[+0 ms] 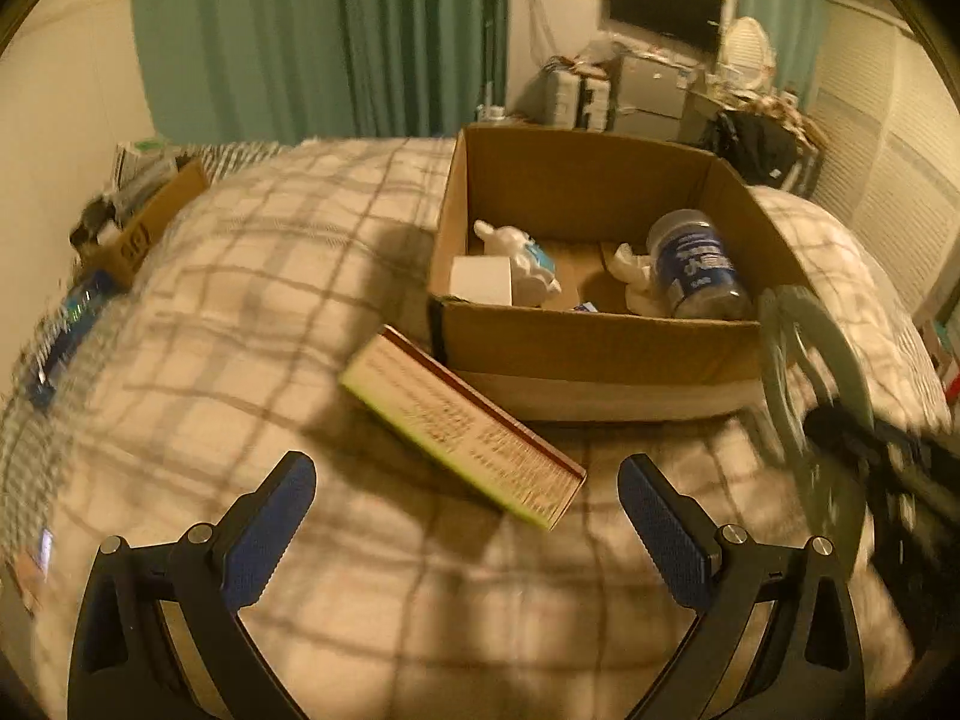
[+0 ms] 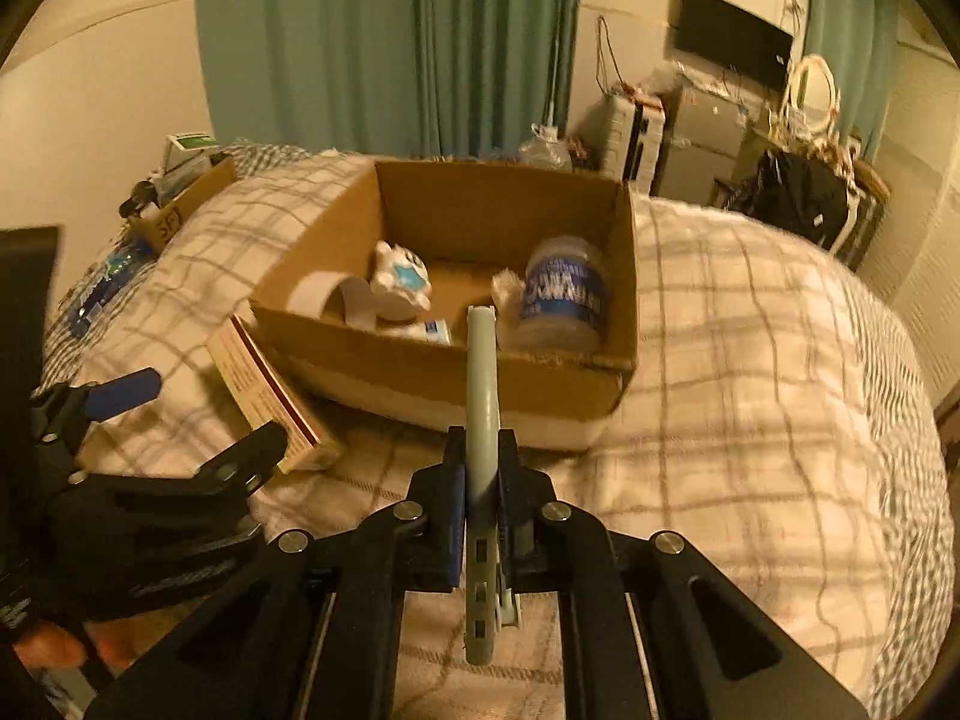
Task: Organize objects
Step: 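Grasp the yellow medicine box with the left tool while the right tool holds the clip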
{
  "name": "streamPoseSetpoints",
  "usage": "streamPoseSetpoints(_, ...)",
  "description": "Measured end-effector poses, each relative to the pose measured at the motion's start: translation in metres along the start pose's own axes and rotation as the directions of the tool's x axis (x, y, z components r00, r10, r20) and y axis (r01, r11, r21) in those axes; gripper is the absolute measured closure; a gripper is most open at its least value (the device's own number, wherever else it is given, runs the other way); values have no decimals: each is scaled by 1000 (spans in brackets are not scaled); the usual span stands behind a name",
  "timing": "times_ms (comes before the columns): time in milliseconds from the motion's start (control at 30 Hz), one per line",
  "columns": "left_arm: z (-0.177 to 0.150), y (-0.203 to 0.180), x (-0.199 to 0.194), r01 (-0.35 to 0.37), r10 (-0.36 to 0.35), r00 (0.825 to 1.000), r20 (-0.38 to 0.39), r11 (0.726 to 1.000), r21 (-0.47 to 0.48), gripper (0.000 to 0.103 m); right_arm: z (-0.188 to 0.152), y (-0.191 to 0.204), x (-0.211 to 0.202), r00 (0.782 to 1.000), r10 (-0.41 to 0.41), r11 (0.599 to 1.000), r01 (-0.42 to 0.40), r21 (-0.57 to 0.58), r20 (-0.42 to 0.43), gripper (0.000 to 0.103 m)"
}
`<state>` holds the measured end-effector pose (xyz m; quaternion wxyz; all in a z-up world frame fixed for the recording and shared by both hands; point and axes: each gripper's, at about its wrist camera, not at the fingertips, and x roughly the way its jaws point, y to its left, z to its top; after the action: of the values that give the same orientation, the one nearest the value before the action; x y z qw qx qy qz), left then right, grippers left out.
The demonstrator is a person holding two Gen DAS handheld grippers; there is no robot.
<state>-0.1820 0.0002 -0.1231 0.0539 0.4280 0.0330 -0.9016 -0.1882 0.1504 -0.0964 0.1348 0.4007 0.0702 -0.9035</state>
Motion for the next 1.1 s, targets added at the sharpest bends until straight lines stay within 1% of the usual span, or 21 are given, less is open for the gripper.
streamPoseSetpoints(100,1,2,18,-10,8,1000,-14,995,-101,0,-6,-4,5,1000,5,1000,-5,21,-7,95)
streamPoseSetpoints(133,0,5,25,-10,6,1000,-30,990,-144,0,-8,-2,5,1000,1,1000,-1,19,-6,95)
streamPoseSetpoints(233,-4,5,38,-25,17,999,-47,983,-184,0,-10,1,7,1000,-9,1000,9,17,-9,95)
streamPoseSetpoints(267,-6,4,40,-27,18,999,-48,984,-177,3,-11,0,9,1000,-11,1000,11,24,-11,95)
streamPoseSetpoints(333,-9,-2,45,-19,10,998,-66,991,-131,18,-13,1,11,1000,-9,1000,9,29,-16,95)
streamPoseSetpoints(367,-10,-3,47,-8,-2,996,-84,993,-118,33,-14,1,11,1000,-11,1000,11,29,-16,95)
streamPoseSetpoints(400,-13,-4,48,17,-29,994,-101,993,-113,42,-15,2,10,1000,-15,999,15,29,-13,95)
streamPoseSetpoints(533,-21,2,37,43,-55,993,-102,993,-111,51,-18,3,8,1000,-28,999,29,30,-7,95)
streamPoseSetpoints(600,-25,6,29,57,-70,992,-103,992,-116,57,-19,5,6,999,-34,999,34,29,-3,95)
streamPoseSetpoints(700,-33,11,9,81,-91,992,-86,990,-113,61,-20,8,1,999,-38,999,38,32,3,95)
streamPoseSetpoints(900,-41,13,-22,127,-132,990,-48,987,-103,64,-22,16,-16,999,-33,999,32,38,23,95)
streamPoseSetpoints(1100,-41,26,-59,140,-139,990,20,986,-92,65,-23,20,-42,998,-20,997,15,75,64,95)
